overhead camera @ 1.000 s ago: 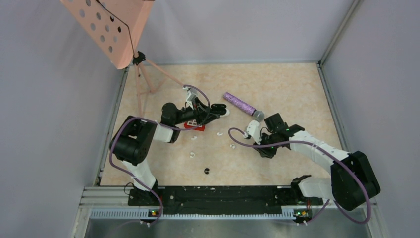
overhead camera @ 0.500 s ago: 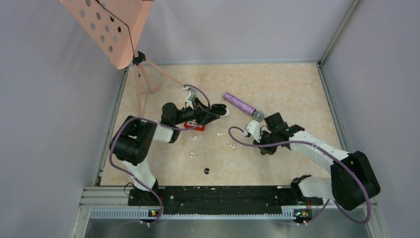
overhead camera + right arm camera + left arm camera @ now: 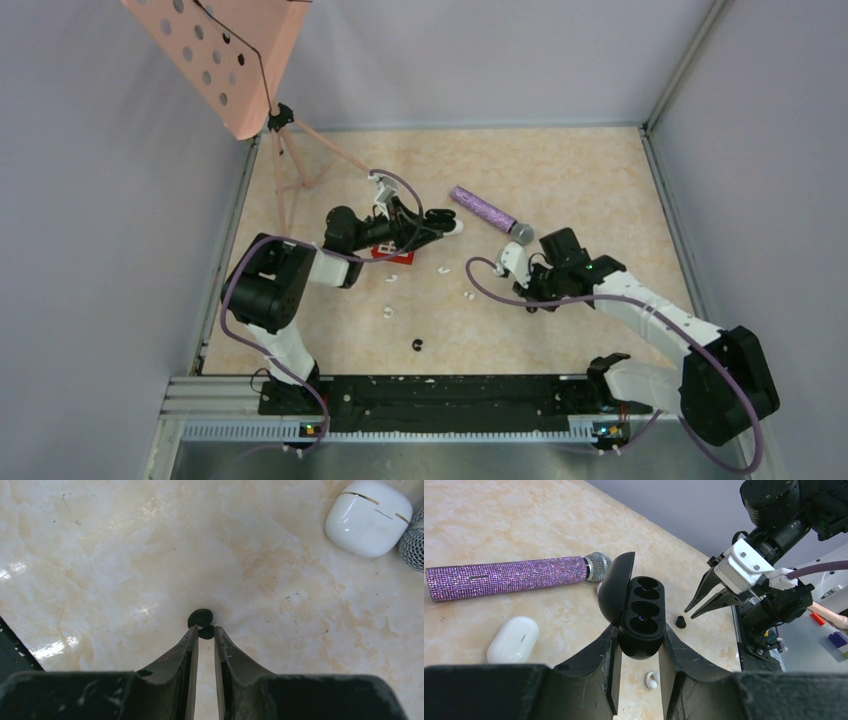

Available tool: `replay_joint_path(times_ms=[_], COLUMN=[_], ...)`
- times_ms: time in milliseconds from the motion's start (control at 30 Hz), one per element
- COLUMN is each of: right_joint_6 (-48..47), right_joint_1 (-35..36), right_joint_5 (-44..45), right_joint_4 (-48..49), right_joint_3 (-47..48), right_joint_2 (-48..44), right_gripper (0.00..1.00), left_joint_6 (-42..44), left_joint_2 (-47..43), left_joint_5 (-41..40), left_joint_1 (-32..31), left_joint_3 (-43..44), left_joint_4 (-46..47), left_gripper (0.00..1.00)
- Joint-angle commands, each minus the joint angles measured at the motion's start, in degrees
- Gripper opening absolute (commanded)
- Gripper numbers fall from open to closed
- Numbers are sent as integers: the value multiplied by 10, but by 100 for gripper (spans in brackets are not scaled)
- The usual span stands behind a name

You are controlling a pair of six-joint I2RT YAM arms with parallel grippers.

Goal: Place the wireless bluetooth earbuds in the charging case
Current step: Pick up the earbud from the center of the board.

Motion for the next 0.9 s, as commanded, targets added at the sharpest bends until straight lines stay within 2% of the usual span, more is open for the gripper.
replay_joint_path(times_ms=[0,267,500,867], right_joint_6=[-18,-35,-43,-51], right_joint_1=[9,9,9,10], right_joint_5=[-33,-29,-14,-11], right_joint_4=[-25,-10,12,23], right_joint_3=[-7,-18,-27,-33], right_joint_2=[-8,16,26,35], right_gripper=[16,15,25,30], left_joint_6=[-2,-2,-1,-1], left_joint_2=[-12,-15,-15,-13], left_joint_5=[-6,-6,-6,-5], left_joint_1=[4,6,6,6], left_joint_3=[10,11,12,15], left_joint_4=[17,16,12,5], left_gripper=[0,0,0,0])
